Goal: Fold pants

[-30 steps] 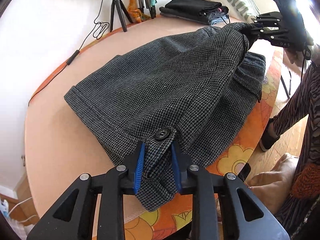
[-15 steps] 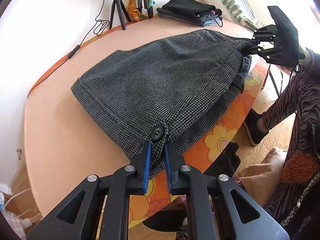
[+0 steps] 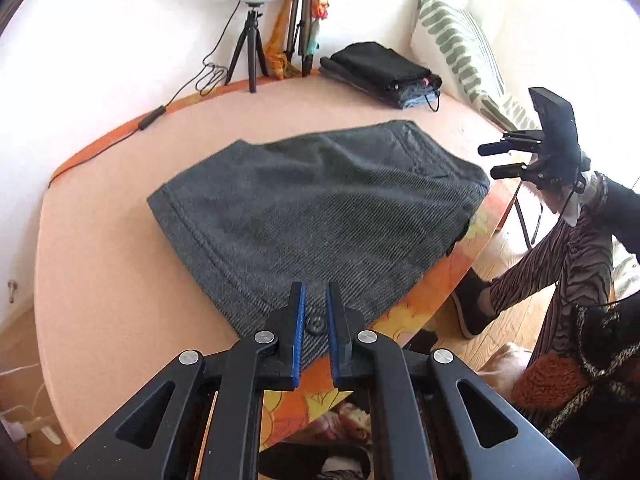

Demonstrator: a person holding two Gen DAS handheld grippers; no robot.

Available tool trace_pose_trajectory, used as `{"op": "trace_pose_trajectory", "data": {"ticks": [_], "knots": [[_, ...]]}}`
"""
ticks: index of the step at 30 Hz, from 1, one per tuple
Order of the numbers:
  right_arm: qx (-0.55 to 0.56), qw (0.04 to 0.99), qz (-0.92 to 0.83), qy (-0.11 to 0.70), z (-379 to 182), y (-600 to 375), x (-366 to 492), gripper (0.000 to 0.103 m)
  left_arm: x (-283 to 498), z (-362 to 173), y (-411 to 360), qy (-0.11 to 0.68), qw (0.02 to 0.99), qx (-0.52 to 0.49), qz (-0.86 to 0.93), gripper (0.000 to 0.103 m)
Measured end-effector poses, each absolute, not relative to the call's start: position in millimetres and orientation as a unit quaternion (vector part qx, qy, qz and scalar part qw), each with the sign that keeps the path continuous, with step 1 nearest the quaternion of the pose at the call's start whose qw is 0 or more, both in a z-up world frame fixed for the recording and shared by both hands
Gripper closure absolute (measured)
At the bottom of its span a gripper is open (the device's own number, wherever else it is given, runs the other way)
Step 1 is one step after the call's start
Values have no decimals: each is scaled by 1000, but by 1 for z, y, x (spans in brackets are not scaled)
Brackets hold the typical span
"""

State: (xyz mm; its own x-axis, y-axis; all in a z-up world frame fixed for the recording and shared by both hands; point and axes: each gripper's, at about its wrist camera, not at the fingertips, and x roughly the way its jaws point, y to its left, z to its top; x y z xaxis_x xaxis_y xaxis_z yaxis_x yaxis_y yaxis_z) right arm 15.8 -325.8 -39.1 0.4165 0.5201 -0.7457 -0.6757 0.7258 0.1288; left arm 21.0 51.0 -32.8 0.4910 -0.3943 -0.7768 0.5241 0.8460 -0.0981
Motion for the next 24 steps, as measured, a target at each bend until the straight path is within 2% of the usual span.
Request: {"op": "trace_pose_trajectory", "data": {"ticks": [4, 10, 18, 24], "knots": [[13, 858, 282, 429, -42, -356, 64, 40, 37, -28, 14, 404, 857, 70, -313, 94], [89, 857, 215, 460, -63, -381, 135, 39, 58, -49, -44, 402, 837, 76, -364, 94], [132, 836, 197, 495, -99, -387, 187, 38, 59, -79, -64, 425, 819, 77, -378, 94], [166, 818, 206, 511, -118, -386, 212, 33, 61, -95, -64, 445, 811, 85, -371, 94]]}}
